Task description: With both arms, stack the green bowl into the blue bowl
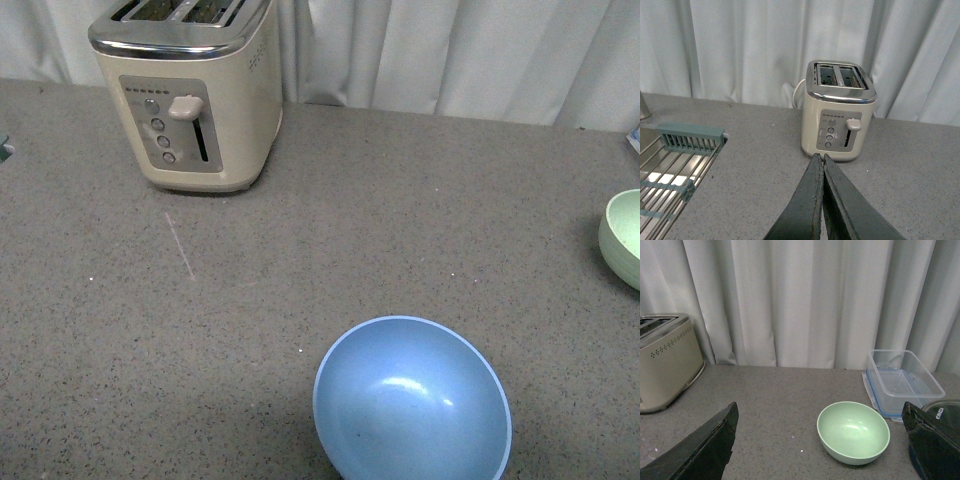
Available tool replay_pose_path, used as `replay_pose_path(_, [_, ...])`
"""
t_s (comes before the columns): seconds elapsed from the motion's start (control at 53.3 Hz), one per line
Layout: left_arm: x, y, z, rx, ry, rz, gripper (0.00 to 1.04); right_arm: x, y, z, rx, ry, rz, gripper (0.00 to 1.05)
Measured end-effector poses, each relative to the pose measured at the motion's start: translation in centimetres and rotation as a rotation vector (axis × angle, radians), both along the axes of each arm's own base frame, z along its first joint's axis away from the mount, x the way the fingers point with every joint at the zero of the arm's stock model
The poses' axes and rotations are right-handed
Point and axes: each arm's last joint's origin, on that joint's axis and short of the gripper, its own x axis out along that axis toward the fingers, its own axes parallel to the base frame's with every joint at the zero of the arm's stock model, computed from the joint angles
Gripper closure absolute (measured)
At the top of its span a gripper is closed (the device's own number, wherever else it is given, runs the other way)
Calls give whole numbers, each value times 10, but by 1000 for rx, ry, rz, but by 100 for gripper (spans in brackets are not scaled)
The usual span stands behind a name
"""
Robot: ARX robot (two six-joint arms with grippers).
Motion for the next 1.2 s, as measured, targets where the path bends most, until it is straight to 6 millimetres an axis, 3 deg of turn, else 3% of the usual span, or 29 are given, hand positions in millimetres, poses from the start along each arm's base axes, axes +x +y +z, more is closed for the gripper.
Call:
replay_pose_path(0.206, [0, 0, 0, 0, 0, 0, 99, 0, 0, 0, 0, 0, 2, 9])
replay_pose_path(0.281, [0, 0, 0, 0, 0, 0, 83, 1, 0, -1, 17, 38, -17, 9])
replay_pose_path(0.338, [0, 0, 0, 0, -1, 0, 74, 2, 0, -2, 121, 258, -114, 9])
replay_pose_path(0.394, [0, 0, 0, 0, -1, 3, 62, 7, -1, 11, 268, 461, -265, 9])
replay_pose_path(0.488, [0, 0, 0, 0, -3, 1, 39, 37, -2, 18, 507, 566, -382, 9])
replay_pose_path(0.6, [0, 0, 0, 0, -2, 1, 12, 66, -4, 7, 568, 641, -482, 9])
replay_pose_path(0.656, [0, 0, 0, 1, -3, 1, 5, 77, -6, 4, 556, 642, -533, 9])
replay_pose_path(1.032, [0, 0, 0, 2, -3, 1, 6, 127, -13, -35, 425, 701, -779, 9])
replay_pose_path(1.2, [0, 0, 0, 2, -3, 1, 6, 137, -9, -44, 255, 630, -895, 9])
